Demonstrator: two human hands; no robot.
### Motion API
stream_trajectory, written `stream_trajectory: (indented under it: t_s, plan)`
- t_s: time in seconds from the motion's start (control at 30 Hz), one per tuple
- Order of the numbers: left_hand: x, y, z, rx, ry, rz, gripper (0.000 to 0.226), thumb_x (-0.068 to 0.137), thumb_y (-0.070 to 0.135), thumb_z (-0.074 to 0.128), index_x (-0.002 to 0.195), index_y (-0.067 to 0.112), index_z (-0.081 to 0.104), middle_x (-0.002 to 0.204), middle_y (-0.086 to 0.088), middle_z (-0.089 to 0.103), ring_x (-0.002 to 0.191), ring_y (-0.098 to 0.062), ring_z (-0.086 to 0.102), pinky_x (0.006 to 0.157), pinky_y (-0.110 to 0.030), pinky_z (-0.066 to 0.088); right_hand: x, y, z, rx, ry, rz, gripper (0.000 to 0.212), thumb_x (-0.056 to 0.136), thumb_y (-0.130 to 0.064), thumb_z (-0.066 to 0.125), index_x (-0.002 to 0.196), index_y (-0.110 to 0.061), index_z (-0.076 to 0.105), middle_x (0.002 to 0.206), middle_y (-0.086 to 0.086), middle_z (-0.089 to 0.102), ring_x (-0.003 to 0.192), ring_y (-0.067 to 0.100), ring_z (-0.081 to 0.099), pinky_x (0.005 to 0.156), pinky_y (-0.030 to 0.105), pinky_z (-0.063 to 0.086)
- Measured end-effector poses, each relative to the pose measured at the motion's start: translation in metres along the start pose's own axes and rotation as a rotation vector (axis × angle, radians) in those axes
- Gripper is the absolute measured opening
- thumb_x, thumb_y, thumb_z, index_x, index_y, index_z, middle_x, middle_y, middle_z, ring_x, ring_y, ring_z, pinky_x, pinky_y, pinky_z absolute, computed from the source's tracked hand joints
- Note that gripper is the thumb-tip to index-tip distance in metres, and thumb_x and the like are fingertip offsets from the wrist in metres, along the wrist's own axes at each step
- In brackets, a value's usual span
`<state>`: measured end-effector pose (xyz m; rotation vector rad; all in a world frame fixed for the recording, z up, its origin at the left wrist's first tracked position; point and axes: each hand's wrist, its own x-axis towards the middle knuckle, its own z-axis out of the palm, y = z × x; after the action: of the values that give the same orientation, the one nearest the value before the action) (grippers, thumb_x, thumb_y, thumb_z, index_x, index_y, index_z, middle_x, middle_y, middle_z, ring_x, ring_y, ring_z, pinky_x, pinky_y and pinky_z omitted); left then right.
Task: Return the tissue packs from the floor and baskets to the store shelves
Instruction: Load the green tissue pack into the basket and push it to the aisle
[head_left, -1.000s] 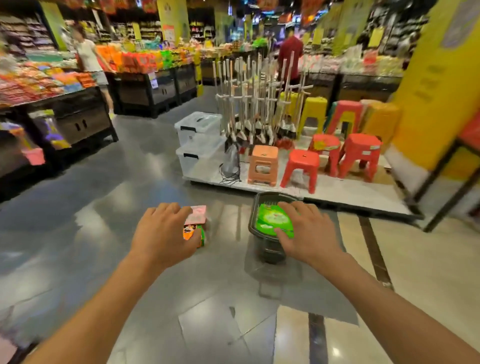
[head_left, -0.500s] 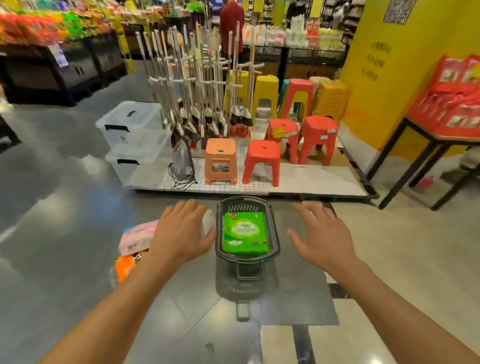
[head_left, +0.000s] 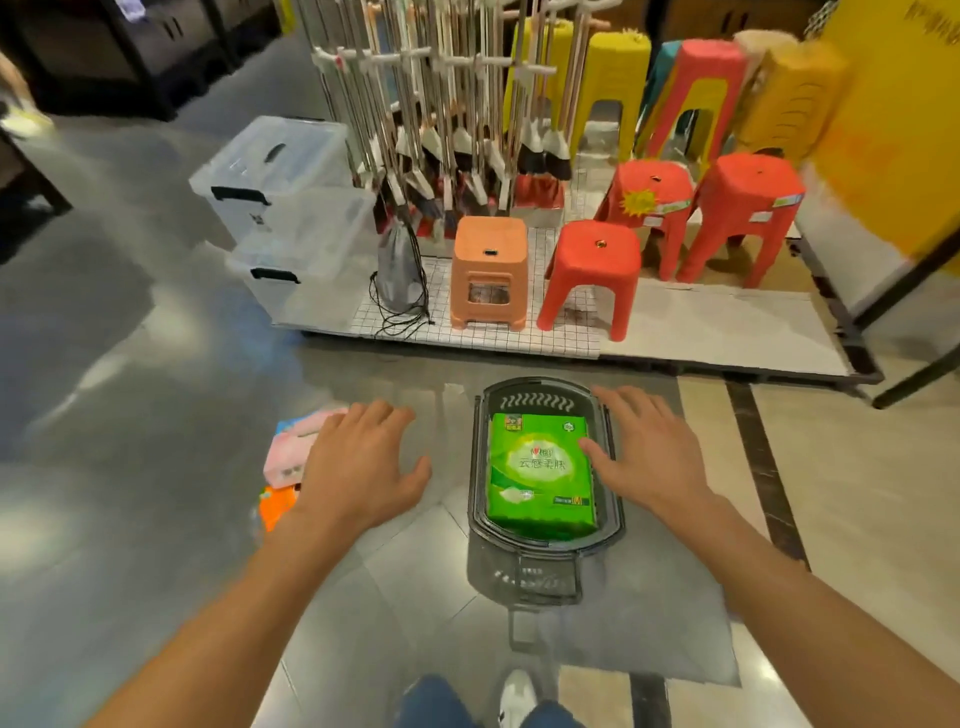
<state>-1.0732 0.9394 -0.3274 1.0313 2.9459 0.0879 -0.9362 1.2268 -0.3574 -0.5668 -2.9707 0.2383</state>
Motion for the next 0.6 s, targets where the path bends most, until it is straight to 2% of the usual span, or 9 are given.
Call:
stream_trajectory:
  t_s: [0.07, 0.17, 0.43, 0.53, 0.6]
  plan:
    - [0.028, -0.008, 0.019, -0.019, -0.052, 0.005, 0.059, 0.073, 0.055, 0.052, 0.114, 0.017, 0.071, 0.100, -0.004, 0.070, 0.094, -0.032, 0.066, 0.080, -0.043, 0.051, 0.023, 0.002, 0.019, 0.027, -0.018, 0.019, 0.070, 0.082, -0.060, 0.048, 0.140, -0.021, 0.052, 0.132, 0.006, 0.058, 0.119, 0.030, 0.055, 0.089, 0.045, 0.053]
    - [0.078, -0.020, 0.052, -0.052, -0.113, 0.036, 0.064, 0.072, 0.058, 0.045, 0.115, 0.016, 0.069, 0.102, -0.005, 0.069, 0.096, -0.033, 0.065, 0.082, -0.044, 0.050, 0.054, 0.008, 0.049, 0.025, -0.071, 0.056, 0.068, 0.083, -0.058, 0.051, 0.141, -0.021, 0.052, 0.132, 0.005, 0.058, 0.118, 0.030, 0.056, 0.089, 0.044, 0.053]
    - [0.180, -0.029, 0.141, -0.049, -0.261, 0.178, 0.057, 0.072, 0.055, 0.043, 0.102, 0.015, 0.070, 0.090, -0.005, 0.067, 0.085, -0.032, 0.066, 0.075, -0.042, 0.052, 0.107, 0.025, 0.113, 0.002, -0.220, 0.199, 0.066, 0.085, -0.053, 0.052, 0.142, -0.021, 0.050, 0.130, 0.007, 0.059, 0.114, 0.031, 0.056, 0.081, 0.044, 0.054]
    - [0.206, -0.026, 0.172, -0.094, -0.347, 0.193, 0.064, 0.075, 0.058, 0.040, 0.112, 0.016, 0.070, 0.100, -0.006, 0.068, 0.095, -0.033, 0.066, 0.083, -0.044, 0.050, 0.117, 0.037, 0.140, 0.037, -0.248, 0.262, 0.062, 0.085, -0.047, 0.058, 0.141, -0.021, 0.050, 0.127, 0.007, 0.060, 0.111, 0.032, 0.058, 0.079, 0.044, 0.054]
    - [0.218, -0.022, 0.197, -0.185, -0.418, 0.118, 0.067, 0.077, 0.060, 0.041, 0.126, 0.020, 0.065, 0.116, -0.004, 0.067, 0.110, -0.032, 0.062, 0.094, -0.043, 0.046, 0.118, 0.049, 0.163, 0.070, -0.264, 0.315, 0.058, 0.087, -0.041, 0.064, 0.140, -0.021, 0.051, 0.126, 0.007, 0.061, 0.111, 0.031, 0.058, 0.081, 0.042, 0.052]
